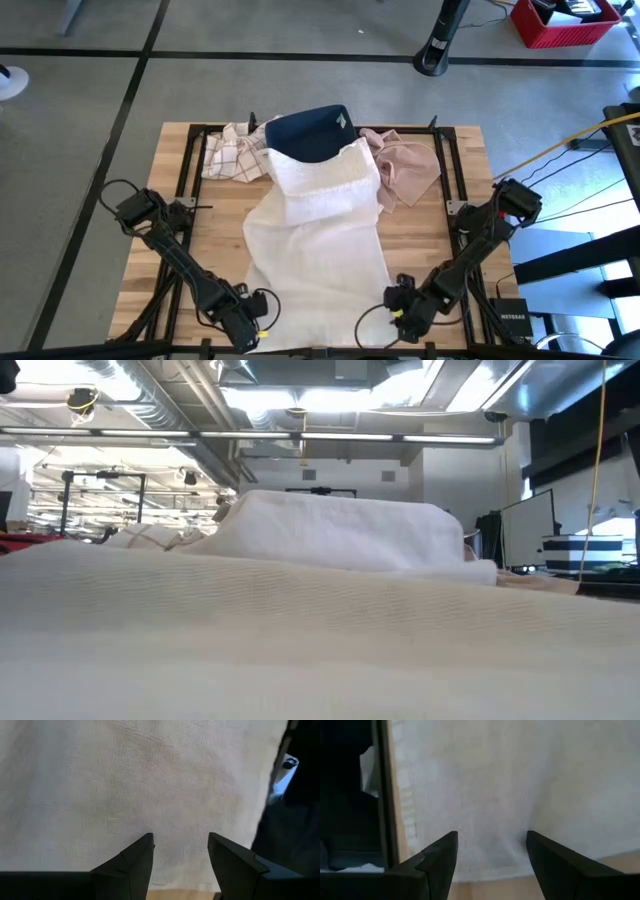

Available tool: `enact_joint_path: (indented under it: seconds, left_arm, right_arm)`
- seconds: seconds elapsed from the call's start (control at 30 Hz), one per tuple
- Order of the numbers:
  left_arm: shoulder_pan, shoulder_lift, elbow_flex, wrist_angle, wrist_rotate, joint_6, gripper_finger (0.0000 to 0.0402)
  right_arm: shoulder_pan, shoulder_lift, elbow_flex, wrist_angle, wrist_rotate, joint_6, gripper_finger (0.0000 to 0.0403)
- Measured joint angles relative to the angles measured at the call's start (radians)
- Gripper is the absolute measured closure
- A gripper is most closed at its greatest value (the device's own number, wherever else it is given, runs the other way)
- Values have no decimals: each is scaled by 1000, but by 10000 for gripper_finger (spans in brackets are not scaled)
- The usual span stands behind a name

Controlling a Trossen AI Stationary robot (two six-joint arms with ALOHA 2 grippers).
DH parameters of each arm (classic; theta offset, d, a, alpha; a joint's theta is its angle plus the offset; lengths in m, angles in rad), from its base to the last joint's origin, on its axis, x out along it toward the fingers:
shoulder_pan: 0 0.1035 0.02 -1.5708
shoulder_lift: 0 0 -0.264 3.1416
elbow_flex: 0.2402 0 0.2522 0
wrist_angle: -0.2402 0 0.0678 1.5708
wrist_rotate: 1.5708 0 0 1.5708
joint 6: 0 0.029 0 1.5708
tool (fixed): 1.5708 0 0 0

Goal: Fold towel
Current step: Fold the white with gray pattern towel on the table

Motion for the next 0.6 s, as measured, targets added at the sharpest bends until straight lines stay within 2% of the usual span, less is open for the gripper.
enact_joint_path:
  seconds: [0.2,0.37,0.5,0.6]
  left_arm:
    - [11,-11,0,36,51,57,221]
    - [27,-78,34,-55,49,79,221]
    - [41,-184,67,-161,-67,150,221]
    - [65,-284,71,-227,-221,214,221]
  right_arm:
    - [12,-1,1,2,-48,29,166]
    - [-16,-51,13,-12,-97,29,166]
    - [-43,-124,72,-115,-85,-35,166]
    - [-76,-177,118,-254,39,-128,166]
